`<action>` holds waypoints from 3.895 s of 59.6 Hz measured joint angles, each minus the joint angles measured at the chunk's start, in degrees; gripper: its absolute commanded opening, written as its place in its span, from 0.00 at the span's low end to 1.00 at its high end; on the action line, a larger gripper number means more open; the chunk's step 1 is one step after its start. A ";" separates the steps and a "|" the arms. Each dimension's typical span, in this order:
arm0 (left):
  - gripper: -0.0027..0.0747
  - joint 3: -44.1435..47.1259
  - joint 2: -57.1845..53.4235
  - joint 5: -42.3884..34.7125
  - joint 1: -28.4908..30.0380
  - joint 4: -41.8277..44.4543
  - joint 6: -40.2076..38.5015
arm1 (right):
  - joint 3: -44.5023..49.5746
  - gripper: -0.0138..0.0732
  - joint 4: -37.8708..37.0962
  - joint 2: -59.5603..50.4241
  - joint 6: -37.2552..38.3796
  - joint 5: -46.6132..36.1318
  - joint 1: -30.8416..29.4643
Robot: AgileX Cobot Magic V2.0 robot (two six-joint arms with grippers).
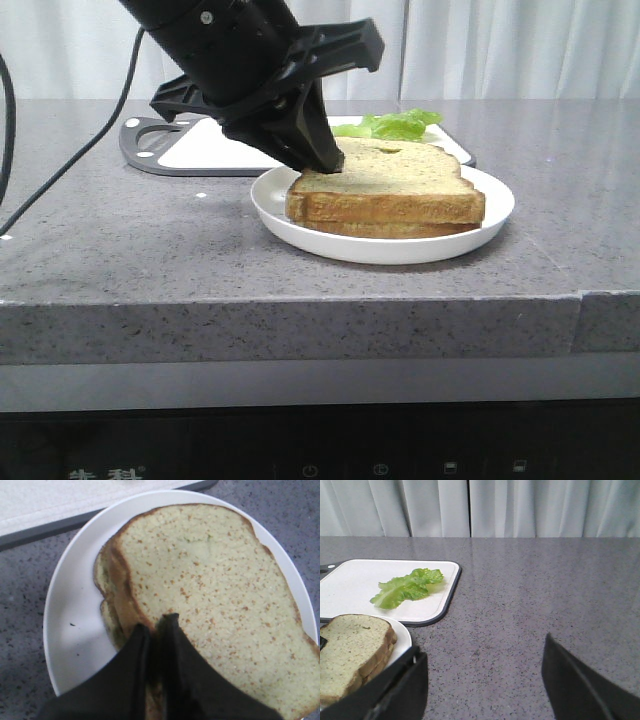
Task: Left arm grabs bread, right arm adds lettuce
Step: 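Lower the left gripper onto the top bread slice and grasp it, then lift the top bread slice off the plate with the left gripper, then lower the right gripper onto the lettuce leaf and grasp it, then carry the lettuce with the right gripper onto the bread on the plate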
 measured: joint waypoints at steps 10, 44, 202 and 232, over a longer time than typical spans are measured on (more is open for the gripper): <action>0.01 0.00 0.00 0.00 0.00 0.00 0.00 | 0.00 0.74 0.00 0.00 0.00 0.13 0.00; 0.01 -2.82 -5.59 1.33 0.00 1.37 0.00 | 0.00 0.74 0.00 0.00 0.00 0.58 0.00; 0.01 26.62 -49.51 -0.93 0.54 75.05 -58.58 | -42.95 0.14 3.43 68.33 -11.24 7.01 20.58; 0.01 26.62 -49.51 -0.93 0.54 74.93 -58.58 | -33.34 0.16 8.50 63.83 -11.24 8.15 23.98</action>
